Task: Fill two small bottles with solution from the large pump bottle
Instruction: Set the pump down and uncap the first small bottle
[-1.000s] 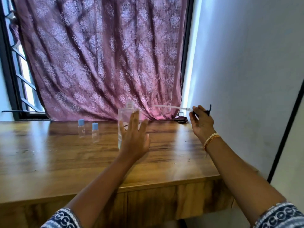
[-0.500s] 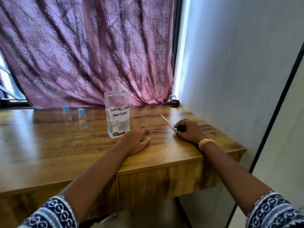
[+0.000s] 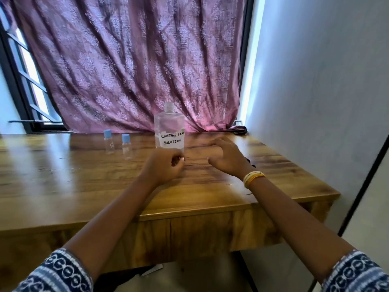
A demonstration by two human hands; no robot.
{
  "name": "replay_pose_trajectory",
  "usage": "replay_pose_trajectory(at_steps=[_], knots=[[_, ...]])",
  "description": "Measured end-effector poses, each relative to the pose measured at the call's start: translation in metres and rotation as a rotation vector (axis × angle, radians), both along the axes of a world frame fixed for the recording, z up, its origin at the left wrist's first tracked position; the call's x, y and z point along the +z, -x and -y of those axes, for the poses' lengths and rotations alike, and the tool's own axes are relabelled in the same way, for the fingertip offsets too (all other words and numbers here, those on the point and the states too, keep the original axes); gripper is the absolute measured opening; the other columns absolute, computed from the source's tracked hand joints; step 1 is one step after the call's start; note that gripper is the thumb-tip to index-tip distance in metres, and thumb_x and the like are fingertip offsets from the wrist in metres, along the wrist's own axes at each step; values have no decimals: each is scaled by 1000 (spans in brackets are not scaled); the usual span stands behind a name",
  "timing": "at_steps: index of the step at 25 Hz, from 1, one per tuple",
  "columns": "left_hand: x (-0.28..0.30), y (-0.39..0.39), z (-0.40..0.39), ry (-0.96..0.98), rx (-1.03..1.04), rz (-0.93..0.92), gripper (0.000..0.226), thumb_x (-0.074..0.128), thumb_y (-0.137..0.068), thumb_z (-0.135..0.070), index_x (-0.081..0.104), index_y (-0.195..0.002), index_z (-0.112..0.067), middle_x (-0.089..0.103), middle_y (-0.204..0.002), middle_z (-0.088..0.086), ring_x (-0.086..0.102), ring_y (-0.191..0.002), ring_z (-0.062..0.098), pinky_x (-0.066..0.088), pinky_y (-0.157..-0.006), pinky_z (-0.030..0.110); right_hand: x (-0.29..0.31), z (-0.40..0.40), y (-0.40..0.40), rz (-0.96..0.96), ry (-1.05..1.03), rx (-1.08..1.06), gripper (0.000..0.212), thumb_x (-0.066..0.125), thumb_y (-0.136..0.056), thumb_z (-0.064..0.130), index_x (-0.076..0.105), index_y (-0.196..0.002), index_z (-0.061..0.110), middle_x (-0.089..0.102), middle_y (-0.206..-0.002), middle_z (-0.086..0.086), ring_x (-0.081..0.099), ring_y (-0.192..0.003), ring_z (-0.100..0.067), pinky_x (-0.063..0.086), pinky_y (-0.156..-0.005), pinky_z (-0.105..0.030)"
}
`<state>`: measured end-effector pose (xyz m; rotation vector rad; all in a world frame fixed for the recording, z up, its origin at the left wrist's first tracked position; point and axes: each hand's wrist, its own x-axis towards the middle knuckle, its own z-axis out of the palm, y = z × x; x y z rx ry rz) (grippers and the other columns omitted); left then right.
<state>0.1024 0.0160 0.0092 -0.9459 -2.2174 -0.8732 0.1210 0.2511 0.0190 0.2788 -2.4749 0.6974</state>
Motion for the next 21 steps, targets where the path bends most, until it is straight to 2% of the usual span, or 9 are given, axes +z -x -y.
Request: replay_pose_trajectory(at_steps=[2, 5, 7, 9, 11, 14, 17, 18, 21], knots=[[3, 1, 24, -121, 80, -98, 15, 59, -80, -19, 72, -82, -13, 72, -71, 3, 62, -56, 15, 50, -49, 31, 4, 39, 14, 40, 103, 90, 67, 72, -62, 42, 54, -124, 22, 54, -125, -2, 54, -114, -17, 44, -94, -30], [-3, 7, 53, -226, 263, -118, 12, 58, -82, -12, 69, -85, -11, 67, -68, 3, 59, -55, 17, 51, -51, 36, 2, 90, 37, 140, 387, 313, 87, 90, -56, 28, 40, -127, 28, 55, -120, 5, 59, -106, 1, 52, -85, -19], [-11, 15, 61, -229, 338, 12, 12, 59, -85, -10, 68, -94, -10, 68, -78, 6, 63, -66, 20, 56, -62, 40, -8, 109, 51, 159, 518, 326, 96, 94, -52, 20, 36, -127, 20, 59, -116, -3, 64, -103, -11, 60, -80, -31], [-18, 21, 61, -166, 256, 197, 24, 59, -87, -9, 65, -110, -8, 70, -98, 11, 66, -87, 22, 57, -79, 37, -17, 121, 61, 158, 623, 257, 100, 95, -51, 19, 32, -129, 14, 60, -117, -11, 64, -105, -27, 59, -82, -48], [-20, 23, 55, -114, 110, 293, 37, 59, -89, -8, 58, -126, -9, 68, -116, 12, 65, -105, 23, 54, -88, 30, -23, 120, 69, 142, 618, 162, 93, 93, -52, 23, 39, -127, 10, 63, -116, -12, 65, -104, -29, 58, -85, -49], [-23, 24, 48, -1, 77, 406, 57, 59, -90, -16, 41, -144, -18, 58, -136, 11, 55, -124, 24, 45, -105, 39, -24, 106, 75, 130, 585, 69, 85, 92, -51, 28, 48, -122, 11, 67, -110, -6, 67, -98, -21, 60, -73, -29], [-26, 27, 49, 205, 165, 410, 59, 58, -91, -27, 38, -146, -24, 55, -140, 12, 51, -127, 28, 40, -107, 40, -21, 81, 76, 64, 593, -31, 86, 94, -50, 27, 47, -121, 10, 66, -106, -6, 65, -90, -18, 55, -59, -15], [-27, 27, 49, 227, 180, 405, 55, 57, -91, -28, 42, -144, -24, 55, -140, 12, 51, -126, 28, 40, -106, 38, -20, 72, 76, 52, 604, -57, 88, 94, -50, 27, 46, -121, 9, 65, -107, -7, 65, -90, -20, 56, -60, -17], [-27, 26, 49, 265, 189, 393, 43, 55, -92, -29, 54, -135, -21, 58, -137, 8, 53, -124, 24, 40, -105, 36, -17, 52, 71, 74, 607, -91, 92, 93, -53, 29, 38, -125, 14, 61, -113, -4, 60, -103, -22, 56, -87, -35]])
